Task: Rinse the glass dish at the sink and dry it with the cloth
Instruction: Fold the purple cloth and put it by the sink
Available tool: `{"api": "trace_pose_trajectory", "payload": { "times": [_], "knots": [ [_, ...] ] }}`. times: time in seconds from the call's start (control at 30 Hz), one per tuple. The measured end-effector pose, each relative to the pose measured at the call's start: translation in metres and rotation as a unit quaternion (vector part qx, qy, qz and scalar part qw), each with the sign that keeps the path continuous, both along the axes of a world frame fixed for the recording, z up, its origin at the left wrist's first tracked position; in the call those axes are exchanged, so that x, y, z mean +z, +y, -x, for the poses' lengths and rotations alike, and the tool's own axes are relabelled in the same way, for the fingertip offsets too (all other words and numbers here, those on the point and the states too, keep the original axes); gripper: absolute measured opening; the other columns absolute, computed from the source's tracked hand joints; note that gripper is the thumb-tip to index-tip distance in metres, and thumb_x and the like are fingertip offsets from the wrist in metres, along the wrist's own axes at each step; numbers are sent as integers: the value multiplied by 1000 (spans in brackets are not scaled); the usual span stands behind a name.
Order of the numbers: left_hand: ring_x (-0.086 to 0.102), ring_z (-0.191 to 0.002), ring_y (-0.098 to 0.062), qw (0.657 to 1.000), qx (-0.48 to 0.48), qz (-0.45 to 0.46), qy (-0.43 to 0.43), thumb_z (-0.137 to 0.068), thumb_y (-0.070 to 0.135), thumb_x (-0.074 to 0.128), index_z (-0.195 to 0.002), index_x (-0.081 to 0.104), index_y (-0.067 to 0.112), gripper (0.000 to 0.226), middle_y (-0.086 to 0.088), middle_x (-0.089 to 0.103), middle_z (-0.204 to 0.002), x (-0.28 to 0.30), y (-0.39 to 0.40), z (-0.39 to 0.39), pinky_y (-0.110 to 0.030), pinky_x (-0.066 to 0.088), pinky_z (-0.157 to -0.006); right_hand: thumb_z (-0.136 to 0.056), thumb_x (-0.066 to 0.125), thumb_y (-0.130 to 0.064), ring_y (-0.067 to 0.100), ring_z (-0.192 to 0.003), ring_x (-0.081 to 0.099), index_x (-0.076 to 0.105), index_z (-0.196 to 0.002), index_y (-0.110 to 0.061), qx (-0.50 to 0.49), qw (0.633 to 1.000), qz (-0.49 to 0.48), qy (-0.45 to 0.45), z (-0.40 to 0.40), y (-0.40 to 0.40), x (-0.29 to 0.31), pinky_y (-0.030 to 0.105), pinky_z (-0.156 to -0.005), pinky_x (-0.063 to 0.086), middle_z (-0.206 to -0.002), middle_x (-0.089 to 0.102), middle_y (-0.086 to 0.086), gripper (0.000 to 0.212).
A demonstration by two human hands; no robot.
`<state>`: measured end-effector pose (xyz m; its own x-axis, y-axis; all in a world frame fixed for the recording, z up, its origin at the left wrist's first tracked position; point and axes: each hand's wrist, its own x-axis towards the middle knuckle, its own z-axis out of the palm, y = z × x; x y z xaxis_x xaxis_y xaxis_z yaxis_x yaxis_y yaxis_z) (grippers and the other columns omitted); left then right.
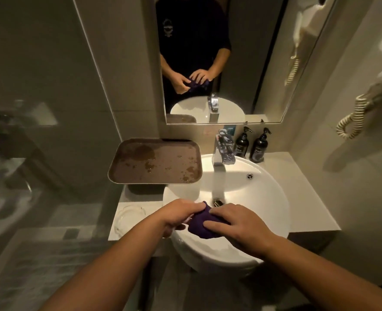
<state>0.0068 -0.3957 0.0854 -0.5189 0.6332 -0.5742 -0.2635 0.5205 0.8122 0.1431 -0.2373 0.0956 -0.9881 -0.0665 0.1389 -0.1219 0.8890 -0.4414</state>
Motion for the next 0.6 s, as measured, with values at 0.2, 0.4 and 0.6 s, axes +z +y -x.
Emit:
{"api": "trace_pose_trajectory", "payload": {
  "times": [0.2, 0.4, 0.6],
  "knots": [
    [55, -81, -19, 997, 16, -66, 24, -93, 24, 58, -91, 66, 14, 13, -3, 66, -83, -1, 46, -51, -36, 44, -77, -94, 47, -60, 7, -99, 55, 56, -129, -33, 14, 999, -12, -43, -54, 42, 1, 34, -90, 48, -117, 65, -11, 45],
    [58, -84, -23, 982, 57, -126, 130, -96, 19, 52, -89, 64, 13, 15, -9, 65, -89, 15, 74, -103, -39, 50, -79, -86, 63, -54, 9, -137, 34, 26, -147, -42, 43, 996, -2, -74, -109, 84, -6, 24, -109, 38, -157, 25, -7, 72],
    [58, -76, -10, 955, -33, -126, 267, -88, 33, 52, -88, 61, 25, 12, 4, 62, -84, 45, 66, -147, -23, 46, -63, -85, 71, -46, 3, -121, 51, 15, -145, -51, -16, 955, 242, -169, -121, 101, 18, 19, -90, 50, -139, 37, -22, 82]
  ]
}}
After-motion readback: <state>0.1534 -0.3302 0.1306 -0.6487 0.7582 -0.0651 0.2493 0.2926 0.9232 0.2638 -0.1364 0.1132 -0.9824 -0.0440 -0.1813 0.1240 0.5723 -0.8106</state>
